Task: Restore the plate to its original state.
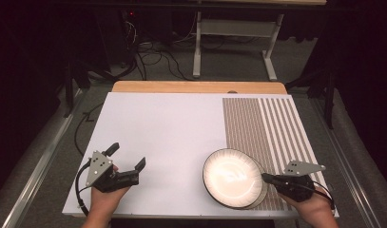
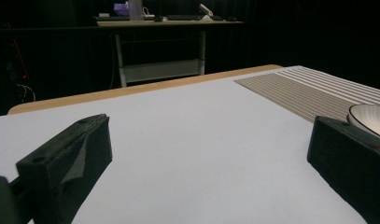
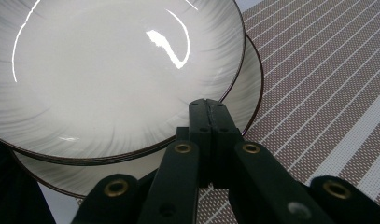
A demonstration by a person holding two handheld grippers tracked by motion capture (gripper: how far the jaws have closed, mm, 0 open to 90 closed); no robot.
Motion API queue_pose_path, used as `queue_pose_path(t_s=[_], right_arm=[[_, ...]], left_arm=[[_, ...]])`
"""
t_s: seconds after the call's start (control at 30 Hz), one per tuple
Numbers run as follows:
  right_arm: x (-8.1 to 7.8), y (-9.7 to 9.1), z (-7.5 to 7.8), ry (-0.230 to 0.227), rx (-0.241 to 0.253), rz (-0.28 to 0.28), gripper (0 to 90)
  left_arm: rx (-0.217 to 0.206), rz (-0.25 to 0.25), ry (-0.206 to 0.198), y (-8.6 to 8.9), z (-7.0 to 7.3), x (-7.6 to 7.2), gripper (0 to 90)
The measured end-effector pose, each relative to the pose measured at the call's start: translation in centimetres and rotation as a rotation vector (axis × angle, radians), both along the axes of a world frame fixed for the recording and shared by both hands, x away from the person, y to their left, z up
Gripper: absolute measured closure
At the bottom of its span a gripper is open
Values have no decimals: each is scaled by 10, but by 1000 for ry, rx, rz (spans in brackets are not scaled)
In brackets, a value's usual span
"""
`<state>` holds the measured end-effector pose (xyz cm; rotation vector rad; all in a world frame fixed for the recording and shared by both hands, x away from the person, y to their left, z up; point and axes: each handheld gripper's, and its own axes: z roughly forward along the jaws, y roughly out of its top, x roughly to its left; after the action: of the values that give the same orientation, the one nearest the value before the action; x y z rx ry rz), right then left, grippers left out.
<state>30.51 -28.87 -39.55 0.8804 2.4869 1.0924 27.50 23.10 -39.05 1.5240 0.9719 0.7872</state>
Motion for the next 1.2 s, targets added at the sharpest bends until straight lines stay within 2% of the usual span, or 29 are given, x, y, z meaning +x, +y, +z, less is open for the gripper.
queue_pose_path(t_s=[0.97,1.2], right_arm=[[-1,-13,3,-14,9,-45,900],[-2,-17,3,-11,25,-62,900]], left_arm=[[5,-2,-1,-1,0,1,5],[6,-4,-1,-2,0,2,5]])
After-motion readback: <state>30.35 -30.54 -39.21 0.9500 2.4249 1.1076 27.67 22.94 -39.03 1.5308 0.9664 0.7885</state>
